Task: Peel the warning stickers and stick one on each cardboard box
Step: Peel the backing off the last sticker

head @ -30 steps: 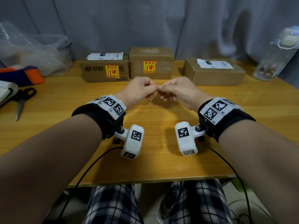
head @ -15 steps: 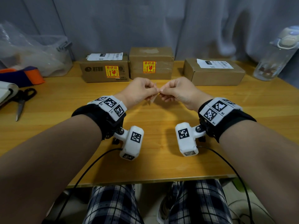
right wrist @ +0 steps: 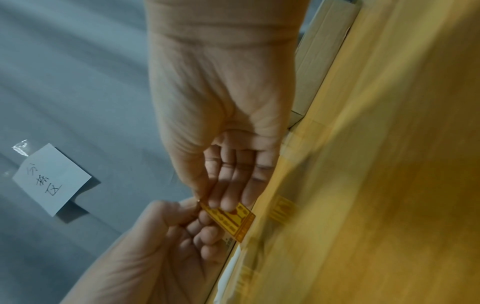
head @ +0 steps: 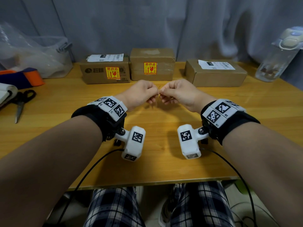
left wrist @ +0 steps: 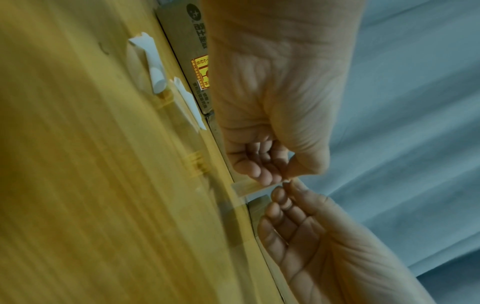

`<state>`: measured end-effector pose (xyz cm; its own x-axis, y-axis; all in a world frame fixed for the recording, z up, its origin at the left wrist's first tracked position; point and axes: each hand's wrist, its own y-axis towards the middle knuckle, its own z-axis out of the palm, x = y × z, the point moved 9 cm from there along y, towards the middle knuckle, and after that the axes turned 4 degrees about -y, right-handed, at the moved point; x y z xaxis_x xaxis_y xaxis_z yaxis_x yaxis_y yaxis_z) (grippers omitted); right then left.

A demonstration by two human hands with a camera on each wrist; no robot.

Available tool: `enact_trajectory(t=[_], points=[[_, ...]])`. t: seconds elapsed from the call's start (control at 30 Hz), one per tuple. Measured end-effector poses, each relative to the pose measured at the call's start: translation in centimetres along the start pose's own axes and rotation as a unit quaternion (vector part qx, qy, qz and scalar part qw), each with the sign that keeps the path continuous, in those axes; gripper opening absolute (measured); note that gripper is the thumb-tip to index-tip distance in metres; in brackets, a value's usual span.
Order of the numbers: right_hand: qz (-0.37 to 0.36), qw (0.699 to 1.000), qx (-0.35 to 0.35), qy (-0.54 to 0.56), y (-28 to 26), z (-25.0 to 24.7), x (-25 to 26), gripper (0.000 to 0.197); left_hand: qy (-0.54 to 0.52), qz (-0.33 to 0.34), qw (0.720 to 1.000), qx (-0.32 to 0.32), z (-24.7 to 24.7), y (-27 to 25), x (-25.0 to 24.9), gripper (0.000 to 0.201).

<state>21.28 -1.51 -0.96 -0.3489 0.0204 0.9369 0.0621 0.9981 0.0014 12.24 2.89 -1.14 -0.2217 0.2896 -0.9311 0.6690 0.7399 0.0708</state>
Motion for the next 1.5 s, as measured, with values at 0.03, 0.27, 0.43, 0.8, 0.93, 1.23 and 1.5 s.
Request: enact_trajectory(t=[0.03, 0.27, 0.43, 0.8, 0.93, 1.23, 1.5], points=[[0.003, 1.0, 0.0, 0.004, 0.0, 0.1, 0.0, 0.012, -0.006, -0.002, 1.0, -0.001, 0.0, 0.0, 0.0, 0.019], [0.019, 0.999, -0.008, 0.038, -0.2, 0.2, 0.1, 0.016, -0.039, -0.007, 0.999, -0.009, -0.1, -0.1, -0.4, 0.024], [0.027, 0.998, -0.015, 0.052, -0.3, 0.2, 0.0, 0.02, -0.043, -0.012, 0.999, -0.008, -0.2, -0.2, -0.4, 0.024], [0.036, 0.997, -0.058, 0.045, -0.2, -0.3, 0.1, 0.018, -0.133, -0.059, 0.989, -0.02, -0.9, -0.4, 0.5, 0.021], [0.031, 0.997, -0.057, 0.031, 0.0, -0.2, 0.5, 0.018, -0.056, -0.057, 0.997, 0.007, -0.5, -0.7, 0.5, 0.03], [-0.049, 0.997, -0.061, -0.016, -0.2, -0.4, 1.7, 0.021, -0.098, -0.061, 0.993, -0.028, -1.2, -0.8, 0.1, 0.016], [-0.118, 0.979, -0.094, -0.134, -0.3, -0.5, 3.7, 0.023, -0.195, -0.123, 0.971, -0.065, -1.5, -0.8, 0.6, 0.023]])
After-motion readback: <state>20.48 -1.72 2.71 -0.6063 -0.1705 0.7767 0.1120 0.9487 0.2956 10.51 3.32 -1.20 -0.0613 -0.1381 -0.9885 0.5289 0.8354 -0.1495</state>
